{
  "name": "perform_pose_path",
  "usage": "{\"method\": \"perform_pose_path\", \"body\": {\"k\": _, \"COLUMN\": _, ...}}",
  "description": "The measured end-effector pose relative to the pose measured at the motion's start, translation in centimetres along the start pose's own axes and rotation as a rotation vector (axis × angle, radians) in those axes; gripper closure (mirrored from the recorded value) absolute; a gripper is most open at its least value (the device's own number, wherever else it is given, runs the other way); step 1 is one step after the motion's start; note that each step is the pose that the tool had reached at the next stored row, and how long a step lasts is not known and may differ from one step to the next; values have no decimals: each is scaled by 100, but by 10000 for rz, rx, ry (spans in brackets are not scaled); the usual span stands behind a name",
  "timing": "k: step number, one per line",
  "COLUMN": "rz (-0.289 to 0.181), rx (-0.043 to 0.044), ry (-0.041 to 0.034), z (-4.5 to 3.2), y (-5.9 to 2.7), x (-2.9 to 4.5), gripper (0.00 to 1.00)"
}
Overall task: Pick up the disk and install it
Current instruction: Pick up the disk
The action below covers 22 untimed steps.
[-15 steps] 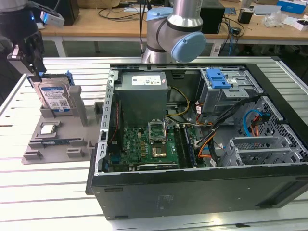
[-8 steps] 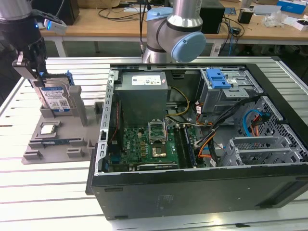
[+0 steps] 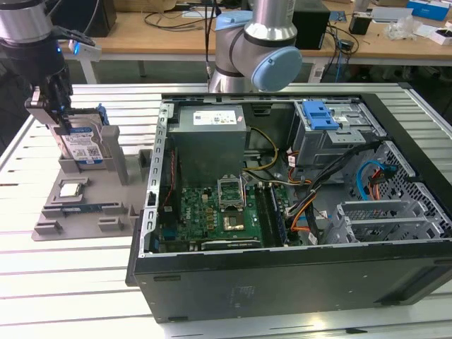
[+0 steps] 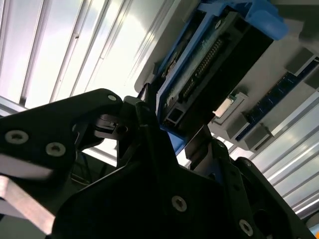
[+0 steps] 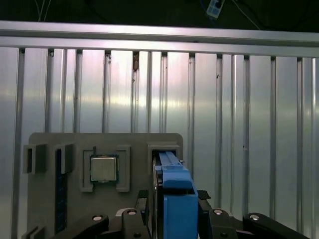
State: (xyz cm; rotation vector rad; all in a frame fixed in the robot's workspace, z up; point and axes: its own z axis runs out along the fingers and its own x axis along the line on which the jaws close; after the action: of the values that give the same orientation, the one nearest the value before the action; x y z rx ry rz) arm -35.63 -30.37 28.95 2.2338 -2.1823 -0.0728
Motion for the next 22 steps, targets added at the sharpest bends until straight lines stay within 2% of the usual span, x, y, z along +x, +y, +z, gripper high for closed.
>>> {"method": "perform_pose_path", "body": {"k": 7, "rz": -15, "rx": -1, "ry": 1, "z": 5, "y": 0, "x": 0, "gripper": 52}}
{"method": "perform_pose_path", "body": {"k": 8, "rz": -17, "rx": -1, "ry": 1, "z": 6, "y": 0, "x": 0, "gripper": 60}}
{"method": "perform_pose_path", "body": {"k": 9, "rz": -19, "rx": -1, "ry": 1, "z": 6, "y": 0, "x": 0, "gripper": 63}}
{"method": "perform_pose_path", "body": {"k": 20, "rz": -39, "rx": -1, "ry": 2, "z": 6, "y": 0, "x": 0, "gripper": 63}}
{"method": "perform_pose_path", "body": {"k": 22, "rz": -39, "rx": -1, "ry": 4, "z": -50, "y": 2, "x": -6, "gripper": 63}}
